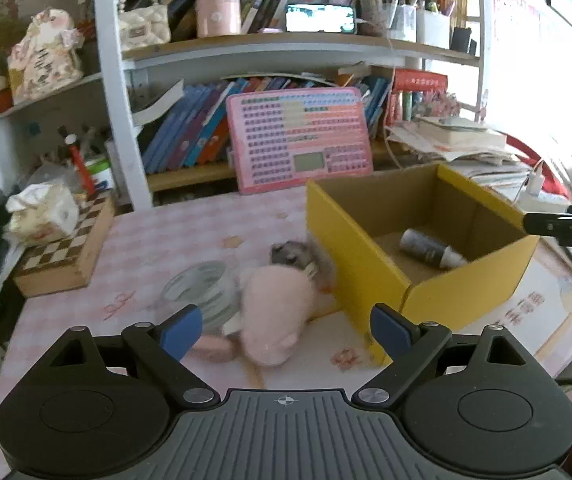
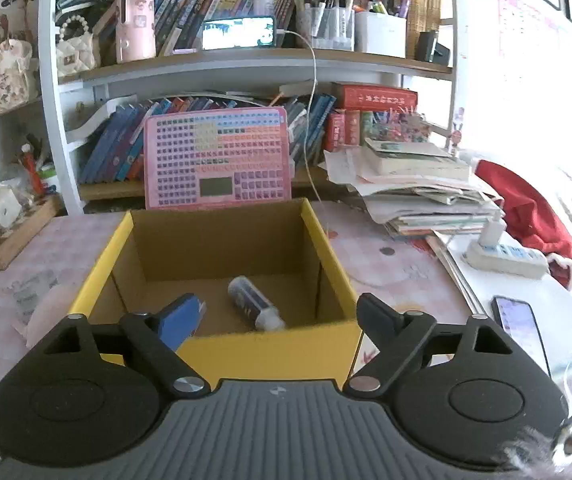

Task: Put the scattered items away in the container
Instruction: 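Withdraw both tools from the yellow box back toward the table items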

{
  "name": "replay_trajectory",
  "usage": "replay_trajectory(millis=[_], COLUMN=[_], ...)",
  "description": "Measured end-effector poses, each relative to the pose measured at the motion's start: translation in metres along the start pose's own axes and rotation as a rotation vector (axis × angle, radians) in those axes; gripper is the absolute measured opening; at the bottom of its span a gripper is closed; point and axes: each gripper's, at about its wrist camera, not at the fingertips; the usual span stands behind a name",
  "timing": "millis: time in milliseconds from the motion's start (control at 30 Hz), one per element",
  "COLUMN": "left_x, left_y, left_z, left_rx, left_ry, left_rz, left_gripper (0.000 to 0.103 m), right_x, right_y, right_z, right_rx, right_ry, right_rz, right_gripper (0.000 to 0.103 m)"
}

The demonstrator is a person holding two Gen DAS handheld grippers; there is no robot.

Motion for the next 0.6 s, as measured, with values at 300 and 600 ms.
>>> replay_trajectory(millis=[300,600], left_x=[0.028,0.052], left_y=[0.028,0.051], left_z=[-0.005,-0.016], left_rx=[0.015,0.039], left_ry=[0.033,0.052], left_rz=[0.035,0.071], left_gripper=[0.093,0.093], right_x=[0.033,0.052], right_y=[0.051,0.096], right_z=[-0.013,-0.019], right_rx=[0.017,-0.014], right_ry=[0.052,0.092], right_rz=[-0.047,-0.057], right_gripper=[0.091,0.093])
Point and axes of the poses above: each gripper's, at about its wrist camera, not at the fingertips, and z roughly the way its jaws point, y to its left, x to its underside, and after that the axes turned 14 degrees about -x, right-handed
